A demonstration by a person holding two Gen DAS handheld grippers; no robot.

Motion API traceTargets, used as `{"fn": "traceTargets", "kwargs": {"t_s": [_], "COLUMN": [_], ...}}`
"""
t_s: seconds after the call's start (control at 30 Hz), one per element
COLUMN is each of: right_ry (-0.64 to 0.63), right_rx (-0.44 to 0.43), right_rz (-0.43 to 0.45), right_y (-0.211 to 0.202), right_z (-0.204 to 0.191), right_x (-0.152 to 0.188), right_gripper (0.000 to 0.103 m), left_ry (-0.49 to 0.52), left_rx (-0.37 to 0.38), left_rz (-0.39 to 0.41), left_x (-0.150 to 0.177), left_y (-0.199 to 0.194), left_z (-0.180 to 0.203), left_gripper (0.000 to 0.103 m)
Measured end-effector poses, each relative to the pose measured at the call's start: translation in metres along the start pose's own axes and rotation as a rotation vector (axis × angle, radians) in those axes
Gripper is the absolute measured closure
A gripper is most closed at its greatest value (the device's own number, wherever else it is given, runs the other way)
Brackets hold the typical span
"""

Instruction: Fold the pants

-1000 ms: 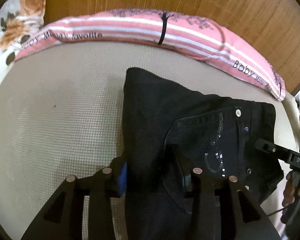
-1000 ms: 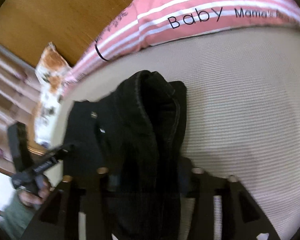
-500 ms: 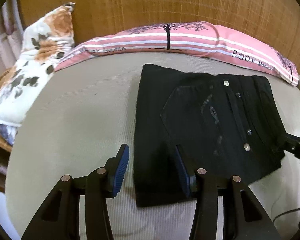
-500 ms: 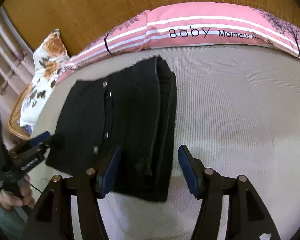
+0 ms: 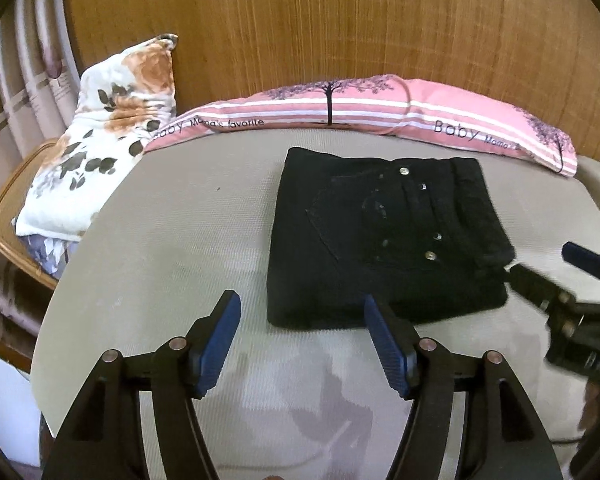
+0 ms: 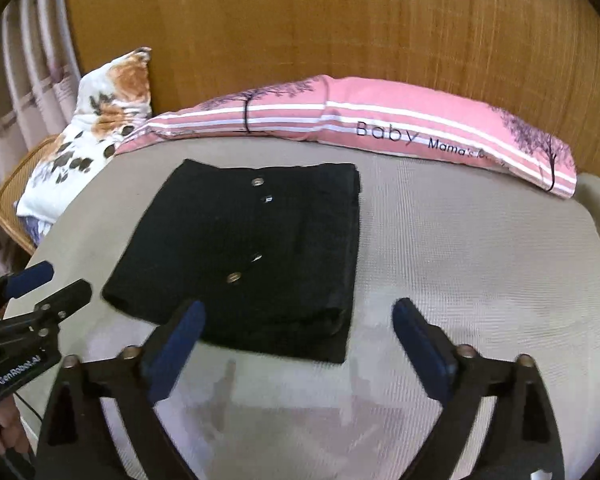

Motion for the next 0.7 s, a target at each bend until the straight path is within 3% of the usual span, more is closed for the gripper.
{"fn": "traceTargets", "kwargs": {"t_s": [0.27, 0.47, 0.7], "right_ry": [0.01, -0.001, -0.01], "right_rx": [0.017, 0.035, 0.031], "right_rz": [0.009, 0.031, 0.028], "right_y": [-0.02, -0.035, -0.043], "right_z": [-0.017, -0.026, -0.034], "right_x": [0.013, 0.021, 0.025], "right_gripper": [0.001, 0.001, 0.001], "left_ry": [-0.015, -0.028, -0.052], "left_rx": [-0.042, -0.062, -0.051], "left_rz": [0.034, 0.05, 0.041], "left_x": [0.019, 0.028, 0.034], "left_y": [-0.035, -0.049, -0.056], "left_z": [-0.011, -0.018, -0.021], "left_gripper": [0.037, 0.031, 0.03]}}
Point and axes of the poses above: each gripper's, at about its wrist camera, not at the fingertips, and y roughly the way its jaws point, z to its right, x to its underside, the point moved 8 cm from there along y, roughly the way its jaws point, and after that the axes turned 1 degree about z, right-handed, at the moved point
